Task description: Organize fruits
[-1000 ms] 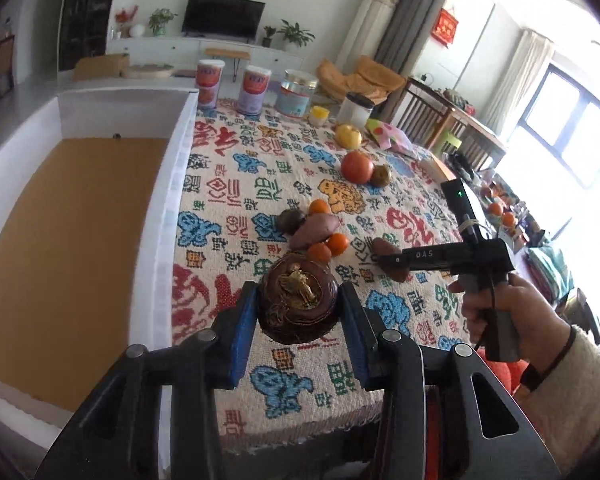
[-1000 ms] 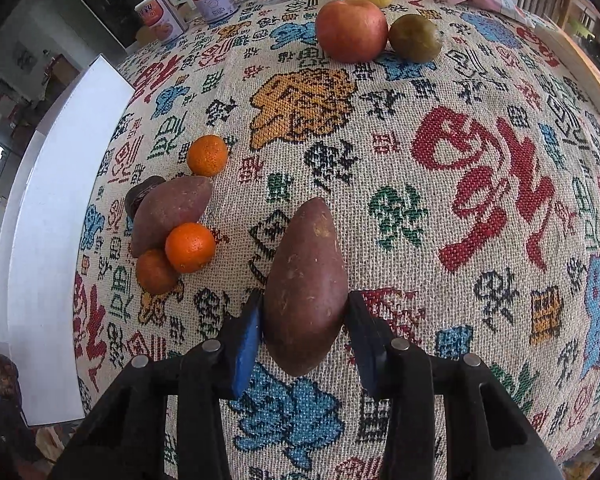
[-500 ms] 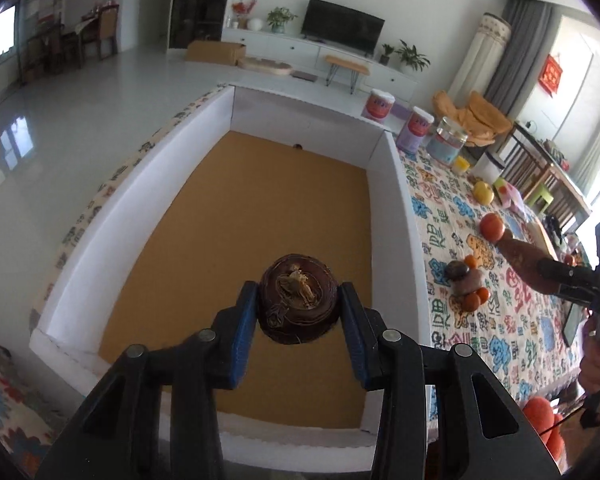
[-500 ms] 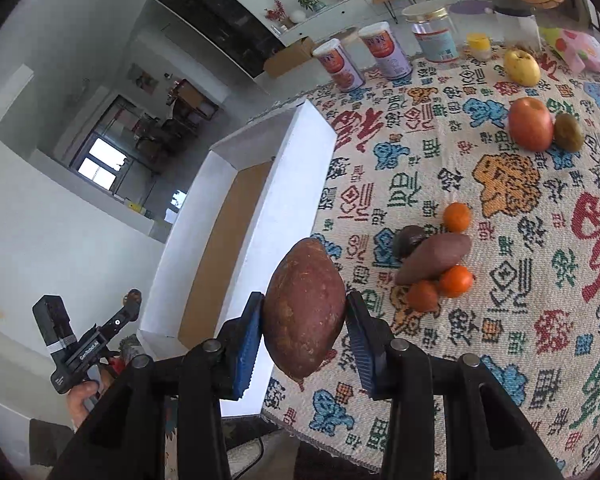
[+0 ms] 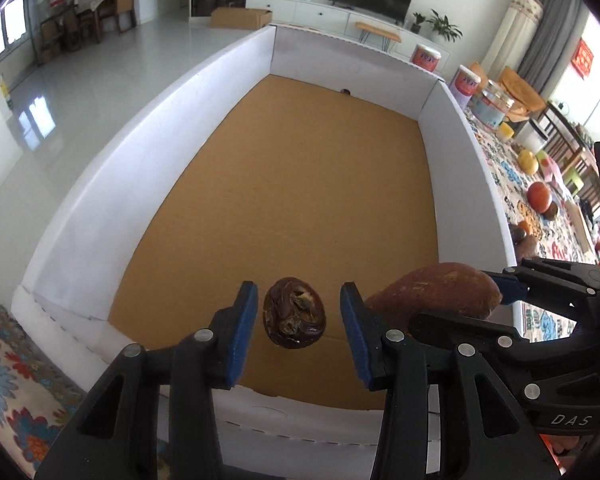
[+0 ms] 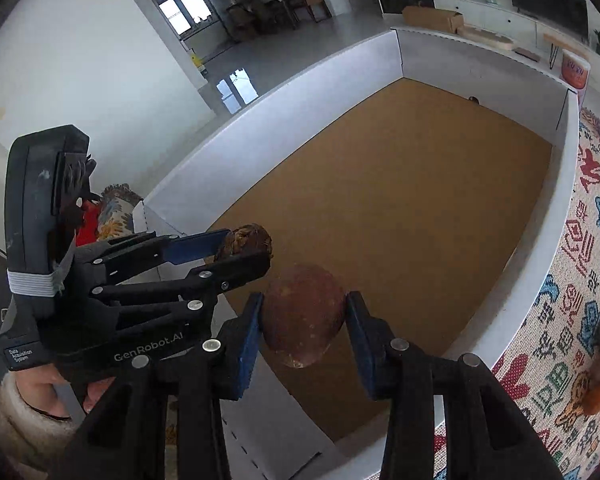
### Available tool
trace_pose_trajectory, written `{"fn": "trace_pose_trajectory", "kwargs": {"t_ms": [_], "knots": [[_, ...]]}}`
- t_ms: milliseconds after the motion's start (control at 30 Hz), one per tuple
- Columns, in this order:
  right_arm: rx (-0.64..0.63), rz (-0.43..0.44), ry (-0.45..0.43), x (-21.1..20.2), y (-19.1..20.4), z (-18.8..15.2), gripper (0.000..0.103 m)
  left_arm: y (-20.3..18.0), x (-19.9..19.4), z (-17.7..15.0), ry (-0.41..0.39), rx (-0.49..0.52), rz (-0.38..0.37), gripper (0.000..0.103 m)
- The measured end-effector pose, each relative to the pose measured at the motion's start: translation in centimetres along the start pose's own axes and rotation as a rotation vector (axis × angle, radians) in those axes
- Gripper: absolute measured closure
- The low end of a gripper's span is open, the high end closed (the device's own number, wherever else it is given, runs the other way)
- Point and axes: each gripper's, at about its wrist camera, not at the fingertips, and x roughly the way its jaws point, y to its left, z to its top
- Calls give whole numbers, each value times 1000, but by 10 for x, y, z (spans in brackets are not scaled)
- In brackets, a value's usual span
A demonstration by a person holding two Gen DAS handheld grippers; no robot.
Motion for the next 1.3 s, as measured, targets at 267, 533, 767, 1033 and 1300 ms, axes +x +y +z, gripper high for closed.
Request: {"fn": "trace_pose_trajectory", "kwargs": {"t_ms": [267,533,767,1033,1300], "knots": [[45,-16,-104,-34,-11,0,54,2,-19,4,-75,-23,14,25],[167,-216,-314,-134,-87,-64,6,-80,-54,-4,-189,130,-139,13],[553,-632,-307,-175,-233,-191,6,-217,-26,-44,-97,350,-373,7],[676,-798,-342,-185,-287,-248,6,-283,72,-65,-102,418,-190,7],[674,-797,-251,-162,-296,-243,6,-285,106,-57,-71,417,-116,7]]}}
